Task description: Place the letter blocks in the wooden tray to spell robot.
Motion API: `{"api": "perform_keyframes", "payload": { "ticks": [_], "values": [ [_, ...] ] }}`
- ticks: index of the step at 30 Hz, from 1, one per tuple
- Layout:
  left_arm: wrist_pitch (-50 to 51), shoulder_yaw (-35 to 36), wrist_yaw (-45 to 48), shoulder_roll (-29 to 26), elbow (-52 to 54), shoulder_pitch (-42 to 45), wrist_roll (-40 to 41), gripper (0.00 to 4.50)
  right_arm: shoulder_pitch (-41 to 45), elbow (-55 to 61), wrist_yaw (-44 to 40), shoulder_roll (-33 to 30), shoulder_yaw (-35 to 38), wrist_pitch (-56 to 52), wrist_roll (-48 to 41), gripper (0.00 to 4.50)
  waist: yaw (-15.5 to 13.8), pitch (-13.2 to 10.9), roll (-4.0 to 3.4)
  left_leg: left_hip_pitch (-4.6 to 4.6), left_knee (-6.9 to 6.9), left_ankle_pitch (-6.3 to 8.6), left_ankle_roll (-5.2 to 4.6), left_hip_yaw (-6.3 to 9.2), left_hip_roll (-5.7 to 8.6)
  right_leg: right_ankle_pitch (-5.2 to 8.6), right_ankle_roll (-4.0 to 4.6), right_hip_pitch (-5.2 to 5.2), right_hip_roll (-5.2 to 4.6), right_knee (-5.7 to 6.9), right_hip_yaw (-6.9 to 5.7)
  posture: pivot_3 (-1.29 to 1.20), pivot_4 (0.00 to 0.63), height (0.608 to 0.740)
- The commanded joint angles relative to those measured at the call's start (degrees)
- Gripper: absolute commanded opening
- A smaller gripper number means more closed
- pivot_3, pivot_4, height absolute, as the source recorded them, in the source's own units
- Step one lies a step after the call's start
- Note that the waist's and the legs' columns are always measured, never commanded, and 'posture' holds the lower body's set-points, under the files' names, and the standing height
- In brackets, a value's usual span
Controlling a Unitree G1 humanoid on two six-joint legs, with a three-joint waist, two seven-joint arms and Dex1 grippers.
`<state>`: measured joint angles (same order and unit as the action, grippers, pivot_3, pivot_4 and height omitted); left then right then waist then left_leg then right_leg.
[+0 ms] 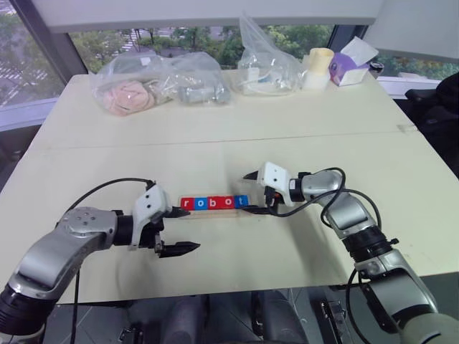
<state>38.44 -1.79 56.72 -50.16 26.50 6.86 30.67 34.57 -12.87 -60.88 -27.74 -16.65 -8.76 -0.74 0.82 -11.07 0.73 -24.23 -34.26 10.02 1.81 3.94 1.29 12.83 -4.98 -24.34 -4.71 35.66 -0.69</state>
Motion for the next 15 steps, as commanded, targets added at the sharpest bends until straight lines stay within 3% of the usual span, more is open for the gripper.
{"api": "perform_keyframes", "payload": {
  "ticks": [1, 8, 12, 15],
  "values": [
    [-0.3, 1.5, -0.3, 0.3, 0.7, 0.1, 0.6, 4.5, 1.2, 0.1, 0.3, 0.3, 0.2, 2.0, 0.2, 4.48, 0.0, 0.0, 0.0, 0.0, 0.0, 0.0, 0.0, -0.01, 0.0, 0.0, 0.0, 0.0, 0.0, 0.0, 0.0, 0.0, 0.15, 0.74],
    [3.6, 8.7, -2.5, 1.4, 1.9, -2.0, 6.6, 4.5, -2.6, 14.6, -1.5, -1.1, 4.7, -6.7, -8.5, 4.48, 0.0, 0.0, 0.0, 0.01, 0.0, 0.0, 0.0, 0.01, -0.03, 0.0, 0.0, -0.01, 0.0, 0.06, 0.01, 0.0, 0.15, 0.74],
    [4.7, 15.9, -3.5, -0.4, 4.1, -9.6, 6.9, 4.5, -6.8, 25.7, 2.8, -2.6, 9.9, -16.9, -13.5, 4.48, 0.0, 0.0, 0.0, 0.02, 0.01, 0.0, 0.0, 0.02, -0.07, 0.01, 0.01, -0.01, -0.01, 0.05, 0.02, 0.0, 0.15, 0.74],
    [4.4, 25.2, -6.5, 2.1, 6.9, -18.0, 7.8, 4.5, -14.2, 37.3, 9.5, -2.7, 17.4, -29.5, -20.4, 4.48, -0.1, 0.0, 0.0, 0.01, 0.04, 0.01, 0.0, 0.03, -0.2, 0.03, 0.03, -0.04, -0.05, 0.04, 0.04, 0.0, 0.15, 0.74]
  ]
}}
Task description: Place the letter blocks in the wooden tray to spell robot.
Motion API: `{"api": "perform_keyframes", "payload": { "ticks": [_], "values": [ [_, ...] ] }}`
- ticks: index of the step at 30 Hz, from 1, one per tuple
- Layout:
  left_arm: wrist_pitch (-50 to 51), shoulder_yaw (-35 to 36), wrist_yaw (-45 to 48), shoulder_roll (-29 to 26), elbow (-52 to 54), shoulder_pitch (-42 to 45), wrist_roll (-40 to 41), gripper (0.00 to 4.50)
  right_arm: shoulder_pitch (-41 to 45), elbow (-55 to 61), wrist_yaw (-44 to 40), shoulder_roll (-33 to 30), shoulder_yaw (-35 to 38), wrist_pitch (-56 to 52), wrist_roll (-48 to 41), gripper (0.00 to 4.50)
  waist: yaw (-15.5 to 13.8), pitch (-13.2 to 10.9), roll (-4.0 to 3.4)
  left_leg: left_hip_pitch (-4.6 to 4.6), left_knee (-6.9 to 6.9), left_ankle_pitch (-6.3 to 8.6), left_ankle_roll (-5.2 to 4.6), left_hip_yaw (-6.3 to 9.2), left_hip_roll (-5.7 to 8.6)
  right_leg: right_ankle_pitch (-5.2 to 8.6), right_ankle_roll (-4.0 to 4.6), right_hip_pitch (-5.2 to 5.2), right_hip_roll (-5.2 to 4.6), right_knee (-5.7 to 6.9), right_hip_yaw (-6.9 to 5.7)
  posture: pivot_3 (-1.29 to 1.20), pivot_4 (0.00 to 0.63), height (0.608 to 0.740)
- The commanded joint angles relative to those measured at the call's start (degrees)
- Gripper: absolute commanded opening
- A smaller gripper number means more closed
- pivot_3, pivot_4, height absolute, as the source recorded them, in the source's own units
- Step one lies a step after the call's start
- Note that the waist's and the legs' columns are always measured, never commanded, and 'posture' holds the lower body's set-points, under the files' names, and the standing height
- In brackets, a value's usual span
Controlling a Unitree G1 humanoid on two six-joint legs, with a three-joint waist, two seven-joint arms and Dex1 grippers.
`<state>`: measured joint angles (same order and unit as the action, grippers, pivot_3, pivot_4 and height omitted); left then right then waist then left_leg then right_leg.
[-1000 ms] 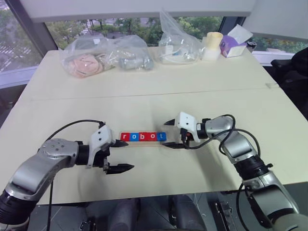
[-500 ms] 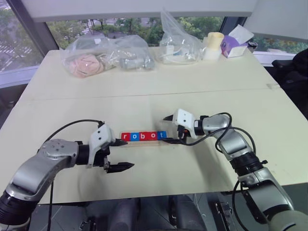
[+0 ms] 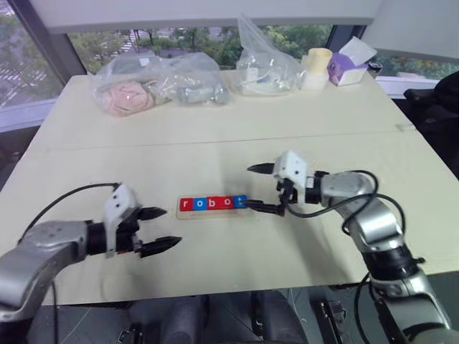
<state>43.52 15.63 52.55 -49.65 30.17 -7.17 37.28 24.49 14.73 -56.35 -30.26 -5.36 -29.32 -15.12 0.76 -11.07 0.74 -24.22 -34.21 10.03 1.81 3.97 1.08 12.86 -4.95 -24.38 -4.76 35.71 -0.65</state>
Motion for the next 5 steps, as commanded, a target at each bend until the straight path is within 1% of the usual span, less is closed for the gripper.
{"api": "perform_keyframes", "payload": {
  "ticks": [1, 5],
  "values": [
    [-1.3, 9.4, -3.2, 2.5, 3.7, -5.3, 1.0, 4.5, -5.7, 12.0, 6.4, -0.2, 7.5, -11.4, -7.3, 4.48, -0.2, 0.0, 0.0, 0.0, 0.02, 0.0, 0.0, -0.01, 0.01, 0.01, 0.0, -0.01, -0.04, -0.01, 0.01, 0.0, 0.15, 0.74],
    [-3.4, 12.6, -7.8, 7.4, 4.1, -8.9, 0.3, 4.5, -12.9, 17.2, 11.6, -0.6, 10.6, -16.0, -8.9, 4.48, -0.4, 0.1, 0.02, 0.01, 0.0, 0.04, 0.05, -0.01, 0.01, 0.0, 0.01, 0.1, -0.13, -0.19, -0.03, 0.0, 0.15, 0.74]
  ]
}}
